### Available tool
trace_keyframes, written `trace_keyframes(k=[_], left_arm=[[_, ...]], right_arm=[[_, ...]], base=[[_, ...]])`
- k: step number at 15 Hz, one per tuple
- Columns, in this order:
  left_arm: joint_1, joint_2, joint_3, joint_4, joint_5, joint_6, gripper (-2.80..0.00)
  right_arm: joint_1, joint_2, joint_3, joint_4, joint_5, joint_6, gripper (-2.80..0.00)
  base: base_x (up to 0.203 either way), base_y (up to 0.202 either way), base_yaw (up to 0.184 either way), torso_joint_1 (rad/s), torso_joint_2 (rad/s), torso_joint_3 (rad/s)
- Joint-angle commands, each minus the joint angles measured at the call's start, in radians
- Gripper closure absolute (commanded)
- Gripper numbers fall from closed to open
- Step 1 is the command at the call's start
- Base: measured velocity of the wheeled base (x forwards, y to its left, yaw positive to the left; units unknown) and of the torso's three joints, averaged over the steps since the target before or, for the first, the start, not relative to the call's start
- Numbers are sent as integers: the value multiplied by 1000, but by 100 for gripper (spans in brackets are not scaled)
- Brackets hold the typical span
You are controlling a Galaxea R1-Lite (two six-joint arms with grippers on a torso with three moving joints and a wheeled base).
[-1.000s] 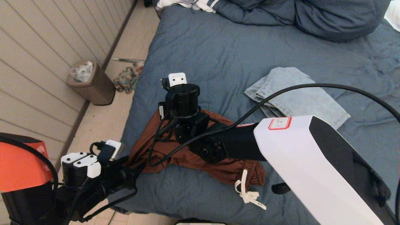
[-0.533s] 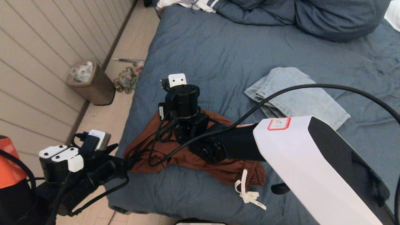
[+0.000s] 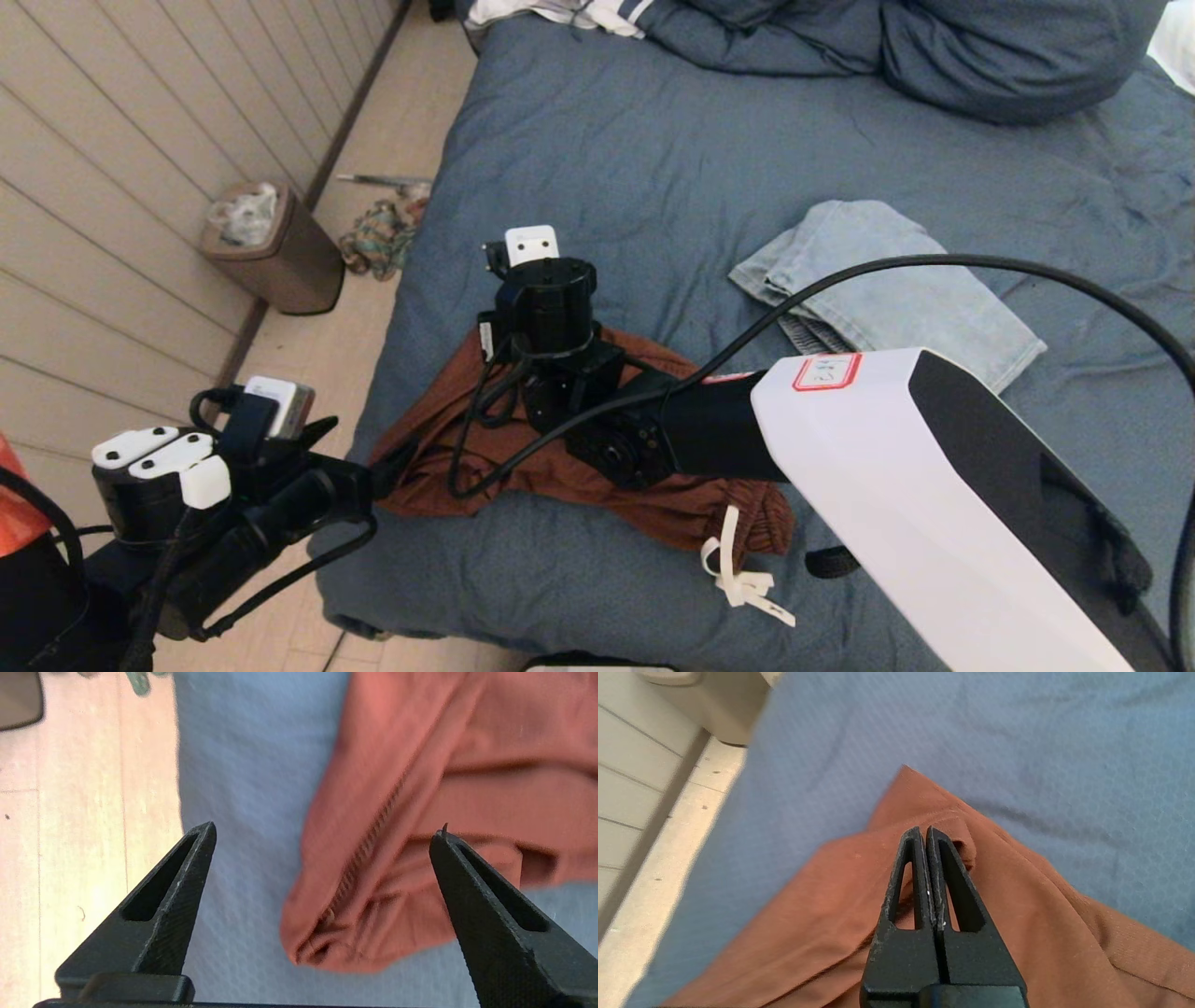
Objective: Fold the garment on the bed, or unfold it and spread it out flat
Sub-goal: Unford the brown shorts
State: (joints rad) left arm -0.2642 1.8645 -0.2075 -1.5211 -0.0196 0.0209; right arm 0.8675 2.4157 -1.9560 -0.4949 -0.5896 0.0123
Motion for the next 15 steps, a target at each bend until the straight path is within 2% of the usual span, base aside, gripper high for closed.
trace_keyframes(k=[1, 2, 5, 10, 12, 15], left_arm=[[2, -41, -13, -9, 29, -15, -280], [0, -47, -30, -9, 69, -22, -280], [-15, -40, -100, -9, 168, -25, -280], [8, -91, -139, 1, 193, -38, -280], [9, -107, -188, 92, 199, -55, -280], [-12, -155, -333, 375, 203, -126, -280]], right_arm=[[-4, 12, 0, -6, -27, 1, 0], [-6, 0, 0, -3, -58, -1, 0], [-49, -58, 9, 4, -72, 0, 0], [-64, -95, 69, -6, -75, 10, 0], [-67, -121, 91, -4, -82, 12, 0], [-109, -190, 137, 1, -81, 25, 0]], base=[[0, 0, 0, 0, 0, 0], [0, 0, 0, 0, 0, 0], [0, 0, 0, 0, 0, 0], [0, 0, 0, 0, 0, 0], [0, 0, 0, 0, 0, 0], [0, 0, 0, 0, 0, 0]])
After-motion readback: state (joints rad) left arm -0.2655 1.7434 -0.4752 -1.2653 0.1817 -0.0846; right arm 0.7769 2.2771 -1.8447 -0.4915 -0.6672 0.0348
